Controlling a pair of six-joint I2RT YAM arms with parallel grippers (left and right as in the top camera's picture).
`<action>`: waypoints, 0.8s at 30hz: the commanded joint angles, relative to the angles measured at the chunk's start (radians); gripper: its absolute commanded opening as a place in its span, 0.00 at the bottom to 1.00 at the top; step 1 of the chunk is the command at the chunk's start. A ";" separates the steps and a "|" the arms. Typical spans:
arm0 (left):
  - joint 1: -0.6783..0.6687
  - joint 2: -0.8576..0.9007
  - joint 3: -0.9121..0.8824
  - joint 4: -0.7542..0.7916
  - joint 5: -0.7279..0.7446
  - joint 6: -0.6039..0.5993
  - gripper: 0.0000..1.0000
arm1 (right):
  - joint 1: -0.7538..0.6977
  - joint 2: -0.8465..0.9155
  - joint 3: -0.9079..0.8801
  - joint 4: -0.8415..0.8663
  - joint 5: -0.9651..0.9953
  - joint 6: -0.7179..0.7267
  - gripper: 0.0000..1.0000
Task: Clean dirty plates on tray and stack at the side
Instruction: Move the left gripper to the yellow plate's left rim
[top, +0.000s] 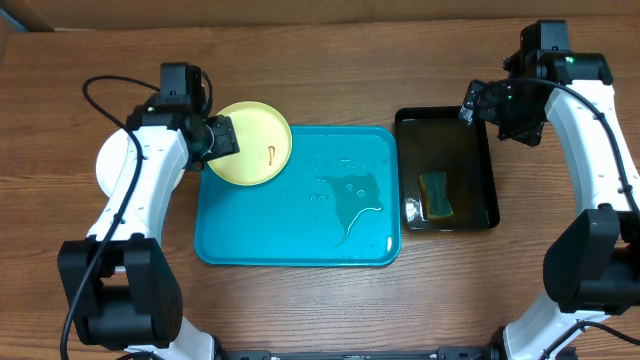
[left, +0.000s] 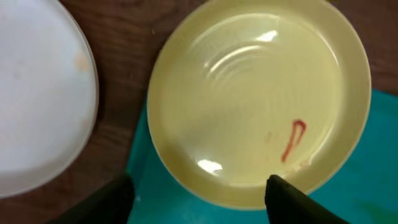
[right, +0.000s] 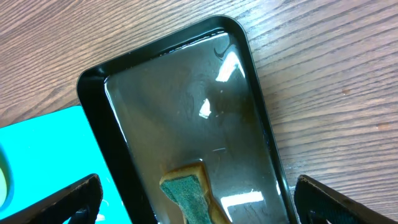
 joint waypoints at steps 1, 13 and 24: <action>0.014 0.011 -0.051 0.096 -0.047 0.063 0.65 | 0.005 -0.009 0.008 0.003 0.002 0.004 1.00; 0.017 0.141 -0.099 0.307 -0.134 0.149 0.61 | 0.005 -0.009 0.008 0.003 0.002 0.005 1.00; 0.000 0.167 -0.098 0.275 0.013 0.152 0.63 | 0.005 -0.009 0.008 0.003 0.002 0.004 1.00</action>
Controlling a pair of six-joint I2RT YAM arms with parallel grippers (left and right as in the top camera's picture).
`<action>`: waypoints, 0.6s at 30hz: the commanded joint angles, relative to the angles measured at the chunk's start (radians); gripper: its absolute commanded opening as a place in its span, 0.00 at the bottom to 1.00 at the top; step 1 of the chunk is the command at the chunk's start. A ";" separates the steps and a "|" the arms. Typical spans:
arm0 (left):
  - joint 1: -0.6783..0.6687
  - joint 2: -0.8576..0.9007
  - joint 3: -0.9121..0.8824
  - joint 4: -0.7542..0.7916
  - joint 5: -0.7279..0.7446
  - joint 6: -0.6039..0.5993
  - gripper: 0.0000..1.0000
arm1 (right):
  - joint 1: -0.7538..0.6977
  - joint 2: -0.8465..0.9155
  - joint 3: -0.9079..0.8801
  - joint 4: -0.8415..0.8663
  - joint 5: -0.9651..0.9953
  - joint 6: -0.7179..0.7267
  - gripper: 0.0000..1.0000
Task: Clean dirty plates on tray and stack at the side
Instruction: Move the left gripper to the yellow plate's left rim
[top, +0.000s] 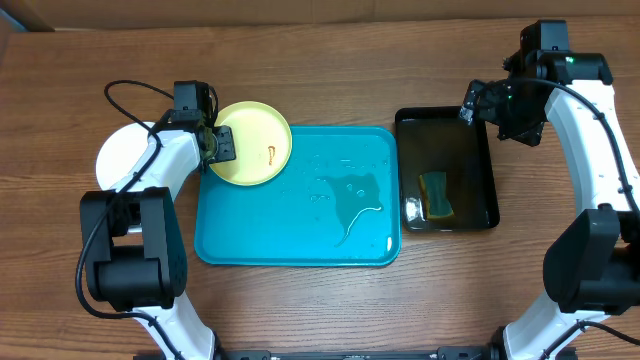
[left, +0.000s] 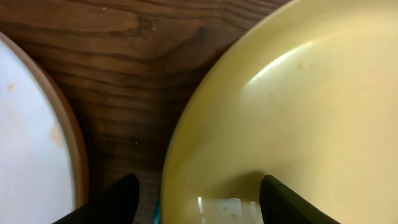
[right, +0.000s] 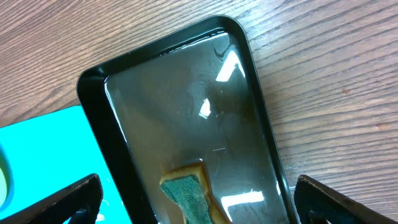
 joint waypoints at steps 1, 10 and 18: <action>-0.016 -0.025 -0.002 -0.037 0.114 0.018 0.61 | 0.005 -0.009 0.008 0.003 0.002 0.004 1.00; -0.053 -0.026 -0.002 -0.253 0.217 -0.019 0.52 | 0.005 -0.009 0.008 0.003 0.002 0.004 1.00; -0.056 -0.054 0.000 -0.299 0.196 -0.061 0.51 | 0.005 -0.009 0.008 0.003 0.002 0.004 1.00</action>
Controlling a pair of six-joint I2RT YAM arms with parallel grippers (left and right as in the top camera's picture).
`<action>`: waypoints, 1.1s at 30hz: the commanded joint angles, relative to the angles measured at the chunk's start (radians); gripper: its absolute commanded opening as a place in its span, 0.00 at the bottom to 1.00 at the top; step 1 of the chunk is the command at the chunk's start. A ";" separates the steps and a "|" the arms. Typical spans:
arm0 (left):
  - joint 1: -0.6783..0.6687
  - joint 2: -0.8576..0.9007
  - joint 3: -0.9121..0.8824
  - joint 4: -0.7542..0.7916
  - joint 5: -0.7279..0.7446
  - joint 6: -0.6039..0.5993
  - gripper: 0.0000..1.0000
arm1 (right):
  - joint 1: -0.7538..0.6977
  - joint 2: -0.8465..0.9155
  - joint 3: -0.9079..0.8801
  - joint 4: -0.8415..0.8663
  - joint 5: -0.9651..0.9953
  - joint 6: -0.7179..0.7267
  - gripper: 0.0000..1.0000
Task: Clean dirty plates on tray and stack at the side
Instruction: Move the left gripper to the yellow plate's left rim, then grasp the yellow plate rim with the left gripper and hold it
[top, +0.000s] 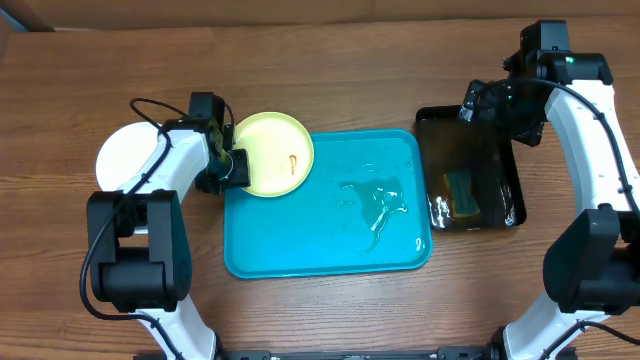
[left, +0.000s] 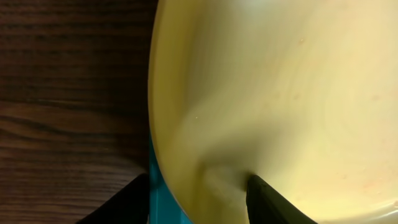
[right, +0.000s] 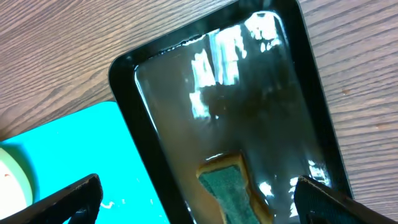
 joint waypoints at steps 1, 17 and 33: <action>-0.008 -0.054 -0.002 -0.003 0.032 -0.055 0.52 | 0.005 -0.009 0.008 0.002 0.002 0.004 1.00; -0.007 -0.241 -0.013 -0.224 -0.024 -0.142 0.46 | 0.005 -0.009 0.008 0.002 0.002 0.004 1.00; -0.009 -0.241 -0.184 -0.182 -0.023 -0.168 0.28 | 0.005 -0.009 0.008 0.002 0.002 0.004 1.00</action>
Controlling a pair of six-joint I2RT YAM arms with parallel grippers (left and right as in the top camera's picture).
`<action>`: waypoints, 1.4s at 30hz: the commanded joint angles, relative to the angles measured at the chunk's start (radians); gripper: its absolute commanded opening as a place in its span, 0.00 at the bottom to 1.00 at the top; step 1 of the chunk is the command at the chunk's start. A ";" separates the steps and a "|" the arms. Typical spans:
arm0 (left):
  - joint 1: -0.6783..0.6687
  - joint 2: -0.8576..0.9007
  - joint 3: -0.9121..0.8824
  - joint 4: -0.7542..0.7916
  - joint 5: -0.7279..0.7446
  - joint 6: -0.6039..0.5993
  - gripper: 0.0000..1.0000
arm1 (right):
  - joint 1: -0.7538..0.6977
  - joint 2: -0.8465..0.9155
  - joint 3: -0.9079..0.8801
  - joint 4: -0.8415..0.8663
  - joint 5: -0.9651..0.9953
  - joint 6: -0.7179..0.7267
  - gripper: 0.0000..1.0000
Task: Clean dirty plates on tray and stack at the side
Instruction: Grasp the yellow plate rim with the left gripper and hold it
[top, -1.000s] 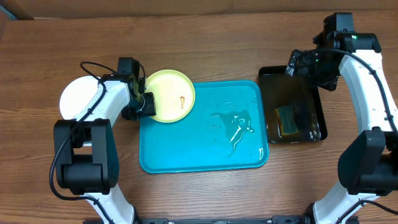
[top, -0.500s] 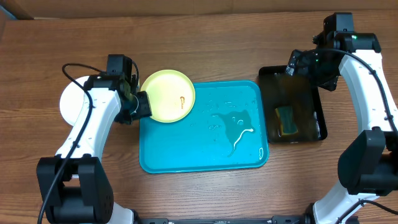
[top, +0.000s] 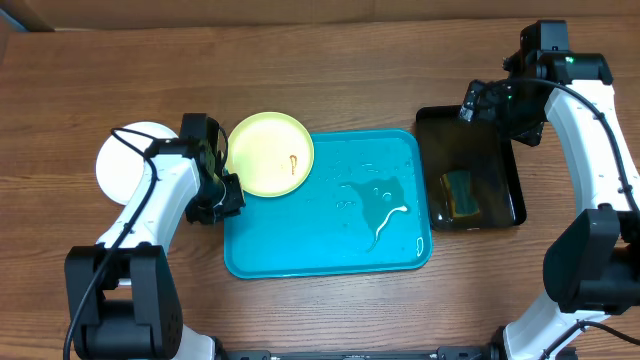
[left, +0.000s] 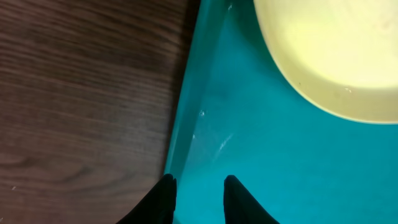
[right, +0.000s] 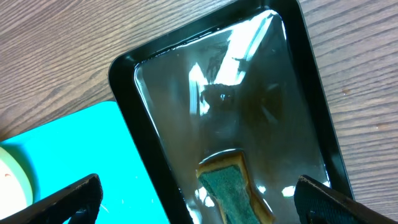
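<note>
The yellow plate (top: 268, 152) with a red smear (top: 292, 162) lies on the far left corner of the wet teal tray (top: 330, 235). My left gripper (top: 224, 196) is at the tray's left edge, nearer than the plate. In the left wrist view its fingers (left: 163, 200) stand close together astride the tray's rim (left: 186, 124), with the plate (left: 323, 56) beyond them. My right gripper (top: 500, 105) hangs wide open over the far end of the black tray (top: 432, 160), holding nothing. A green sponge (right: 233, 186) lies in the water there.
A white plate (top: 115, 170) sits on the wood left of the teal tray, partly under my left arm. The black tray's rim (right: 121, 78) touches the teal tray's right side. Bare wooden table (top: 330, 60) runs along the far side.
My left gripper has left the yellow plate's rim and now sits nearer, at the teal tray's left edge, with its fingers much closer together. Trays, plates and right arm stay put.
At first my left gripper hung open above the yellow plate. Then it was low at the plate's left rim. By the third moment the plate, teal tray and black tray stood further right. Now the gripper is on the teal tray's rim; the right arm never moved.
</note>
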 joint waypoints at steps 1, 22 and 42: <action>-0.009 -0.004 -0.045 0.030 -0.007 -0.015 0.27 | 0.005 -0.009 0.008 0.003 0.002 0.004 1.00; -0.009 -0.004 -0.094 0.158 -0.074 -0.014 0.04 | 0.005 -0.009 0.008 0.003 0.002 0.004 1.00; -0.009 0.000 -0.116 0.169 -0.064 -0.014 0.08 | 0.005 -0.009 0.008 0.003 0.002 0.004 1.00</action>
